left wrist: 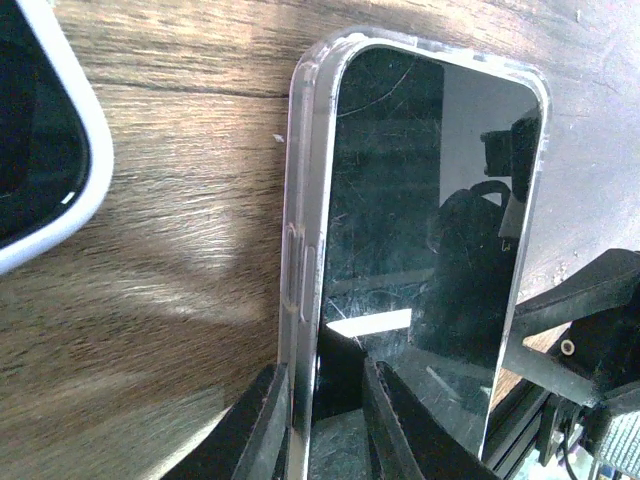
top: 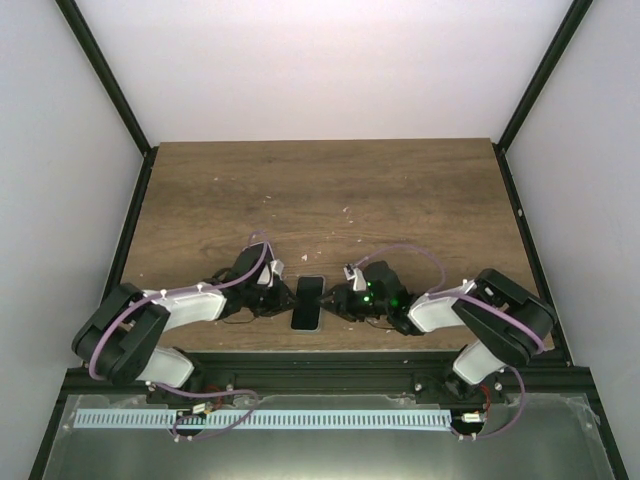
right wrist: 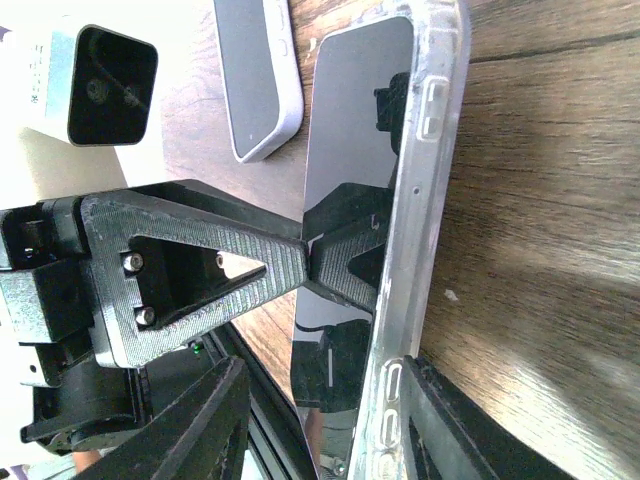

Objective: Put the phone into the phone case

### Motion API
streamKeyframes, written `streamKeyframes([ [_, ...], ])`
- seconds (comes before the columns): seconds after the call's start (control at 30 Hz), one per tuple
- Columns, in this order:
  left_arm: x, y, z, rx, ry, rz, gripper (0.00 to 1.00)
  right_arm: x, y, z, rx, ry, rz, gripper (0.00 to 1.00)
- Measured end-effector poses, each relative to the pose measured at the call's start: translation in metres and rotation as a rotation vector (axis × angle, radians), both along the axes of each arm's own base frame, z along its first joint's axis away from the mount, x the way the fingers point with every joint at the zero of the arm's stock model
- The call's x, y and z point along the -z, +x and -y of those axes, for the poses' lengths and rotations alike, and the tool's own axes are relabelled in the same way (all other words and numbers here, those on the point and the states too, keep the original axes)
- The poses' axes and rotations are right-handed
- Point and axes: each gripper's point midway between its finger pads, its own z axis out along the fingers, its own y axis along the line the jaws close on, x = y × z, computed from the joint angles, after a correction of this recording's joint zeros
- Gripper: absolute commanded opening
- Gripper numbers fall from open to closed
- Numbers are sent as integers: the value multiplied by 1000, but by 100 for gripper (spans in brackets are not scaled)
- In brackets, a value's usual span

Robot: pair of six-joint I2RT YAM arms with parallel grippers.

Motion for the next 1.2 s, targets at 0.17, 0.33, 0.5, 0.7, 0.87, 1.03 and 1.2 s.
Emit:
streamKeyframes([
  [0.17,-1,0,-3,-7,11,5,22,-2,-1,-4,-12,22,0,44],
  [0.33,0,-1,-4,-11,12,3,22,1,1,-5,-13,23,0,44],
  [0.5,0,-1,-5,-22,9,1,23,5,4,-7,-11,20,-2,44],
  [0.7,0,-1,-8,-34,8,1,26,0,8,-11,0,56,8,44],
  [0.87,-1,-2,-9,-38,3,2,26,-7,10,-13,3,81,24,44],
  [1.03,-1,-1,-9,-45,0,-3,21,-7,11,-13,8,85,16,44],
  [1.2,-1,-6,-4,-23,-21,-16,18,-16,10,-20,-15,131,34,44],
])
